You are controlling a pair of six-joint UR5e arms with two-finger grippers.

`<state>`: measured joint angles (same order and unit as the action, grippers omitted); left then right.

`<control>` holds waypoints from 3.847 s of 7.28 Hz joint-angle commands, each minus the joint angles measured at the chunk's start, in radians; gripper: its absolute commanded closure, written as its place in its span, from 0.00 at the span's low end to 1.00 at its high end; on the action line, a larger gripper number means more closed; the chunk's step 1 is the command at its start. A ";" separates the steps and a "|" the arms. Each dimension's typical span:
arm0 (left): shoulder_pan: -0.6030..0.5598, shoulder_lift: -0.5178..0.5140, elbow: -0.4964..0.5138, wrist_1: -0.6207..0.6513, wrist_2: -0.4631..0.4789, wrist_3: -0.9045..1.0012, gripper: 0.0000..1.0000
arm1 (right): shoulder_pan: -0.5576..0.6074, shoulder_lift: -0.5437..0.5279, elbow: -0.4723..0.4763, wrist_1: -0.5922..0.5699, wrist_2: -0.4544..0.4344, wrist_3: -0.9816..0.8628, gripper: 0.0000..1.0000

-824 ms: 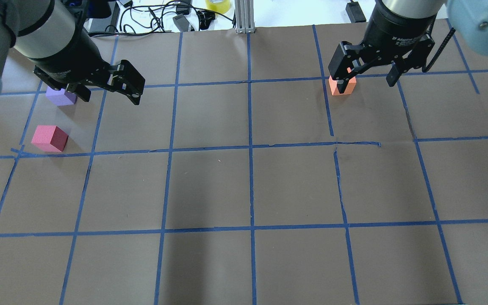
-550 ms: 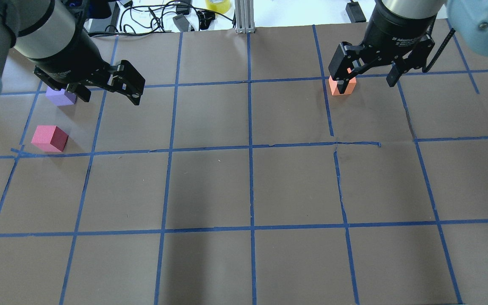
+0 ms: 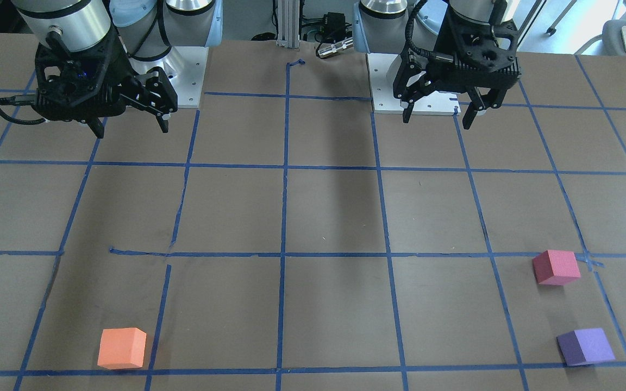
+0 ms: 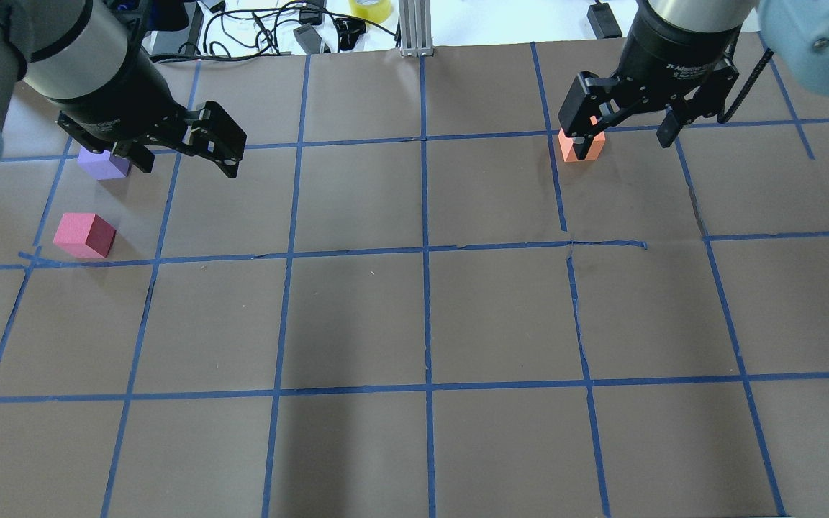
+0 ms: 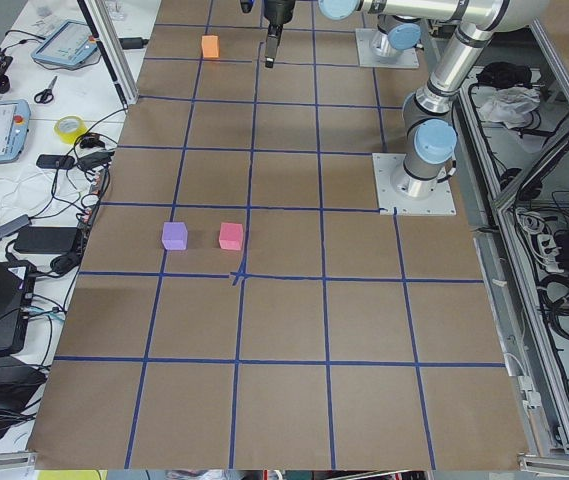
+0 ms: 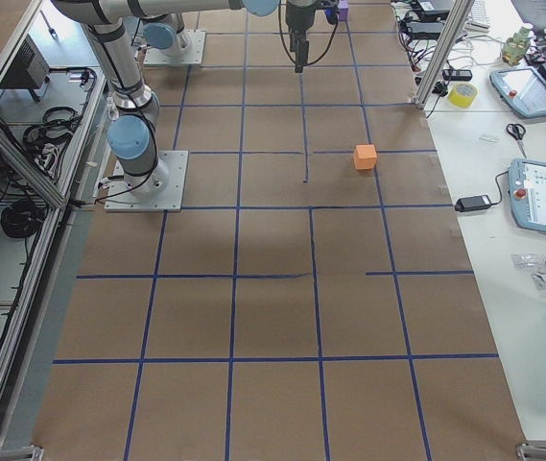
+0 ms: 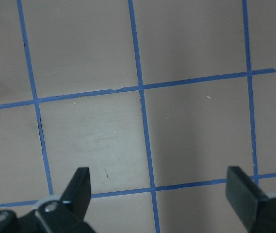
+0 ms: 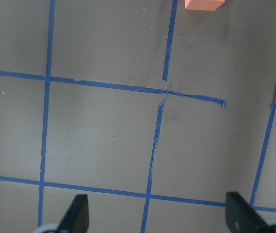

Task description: Arrange blocks in a line

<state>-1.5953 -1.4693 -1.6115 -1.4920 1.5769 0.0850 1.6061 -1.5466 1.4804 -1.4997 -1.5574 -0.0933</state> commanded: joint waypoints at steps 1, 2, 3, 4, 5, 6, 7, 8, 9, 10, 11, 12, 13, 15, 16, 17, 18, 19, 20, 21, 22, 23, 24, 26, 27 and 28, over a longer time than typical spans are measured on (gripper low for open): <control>0.000 0.001 0.001 0.001 0.000 -0.001 0.00 | 0.000 0.000 0.000 -0.008 -0.003 -0.012 0.00; 0.000 0.000 0.001 0.001 0.000 0.001 0.00 | 0.000 0.003 0.001 -0.011 -0.004 -0.014 0.00; 0.000 0.000 0.001 0.001 0.000 0.001 0.00 | 0.000 0.002 0.001 -0.010 -0.004 -0.014 0.00; 0.000 0.000 -0.001 -0.001 0.000 0.001 0.00 | 0.000 0.003 0.001 -0.011 -0.006 -0.014 0.00; 0.000 0.000 -0.001 -0.001 0.000 0.001 0.00 | 0.000 -0.001 0.001 -0.007 -0.001 -0.008 0.00; 0.000 0.001 0.001 0.001 0.000 0.001 0.00 | 0.000 0.002 0.003 -0.001 -0.006 -0.011 0.00; 0.000 0.000 0.001 0.001 0.000 0.001 0.00 | 0.000 0.006 0.003 -0.004 -0.004 -0.009 0.00; 0.000 0.000 0.001 0.001 0.000 0.001 0.00 | 0.000 0.010 0.003 -0.007 -0.006 0.006 0.00; 0.000 0.000 0.001 0.001 0.000 0.001 0.00 | 0.000 0.000 0.003 -0.008 -0.009 0.009 0.00; 0.000 0.000 -0.001 -0.001 0.000 0.001 0.00 | -0.003 0.008 0.004 0.024 -0.009 0.006 0.00; 0.000 0.001 0.001 0.001 0.000 0.001 0.00 | -0.006 0.016 0.004 0.041 -0.009 0.006 0.00; 0.000 0.000 0.001 0.001 0.000 0.001 0.00 | -0.017 0.019 0.008 0.042 -0.010 0.006 0.00; 0.000 0.000 0.001 0.001 0.000 0.001 0.00 | -0.018 0.017 0.008 0.042 -0.009 0.006 0.00; 0.000 0.000 -0.001 -0.001 0.000 0.001 0.00 | -0.047 0.096 0.006 0.000 -0.003 -0.011 0.00; 0.000 0.000 -0.001 -0.001 0.000 0.001 0.00 | -0.066 0.115 0.001 -0.057 0.009 -0.017 0.00; 0.002 0.000 -0.001 -0.001 0.000 0.001 0.00 | -0.067 0.156 0.001 -0.171 -0.001 -0.029 0.00; 0.000 -0.002 -0.001 -0.001 0.000 0.001 0.00 | -0.067 0.219 0.001 -0.274 -0.006 -0.020 0.00; 0.000 0.000 -0.001 -0.001 0.000 0.002 0.00 | -0.067 0.288 -0.006 -0.354 -0.004 -0.020 0.00; 0.000 0.000 -0.001 -0.001 0.000 0.001 0.00 | -0.067 0.353 -0.009 -0.455 -0.019 -0.037 0.00; 0.000 0.000 -0.001 -0.001 0.000 0.001 0.00 | -0.067 0.409 -0.009 -0.524 -0.023 -0.037 0.00; 0.000 0.000 -0.001 -0.001 0.000 0.001 0.00 | -0.071 0.449 -0.009 -0.590 -0.035 -0.057 0.00; 0.000 -0.002 -0.001 0.001 0.000 0.001 0.00 | -0.071 0.491 -0.009 -0.632 -0.071 -0.077 0.00; 0.000 -0.002 -0.001 -0.001 0.000 0.002 0.00 | -0.075 0.517 -0.009 -0.672 -0.084 -0.074 0.00; 0.000 -0.002 -0.001 -0.001 0.000 0.002 0.00 | -0.103 0.546 -0.012 -0.680 -0.073 -0.075 0.00; 0.000 0.000 -0.001 -0.001 0.000 0.001 0.00 | -0.113 0.565 -0.014 -0.730 -0.067 -0.074 0.00; 0.000 0.000 -0.001 -0.001 0.000 0.001 0.00 | -0.113 0.579 -0.014 -0.750 -0.066 -0.066 0.00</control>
<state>-1.5953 -1.4702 -1.6122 -1.4925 1.5769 0.0864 1.4985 -0.9868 1.4674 -2.2180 -1.6266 -0.1654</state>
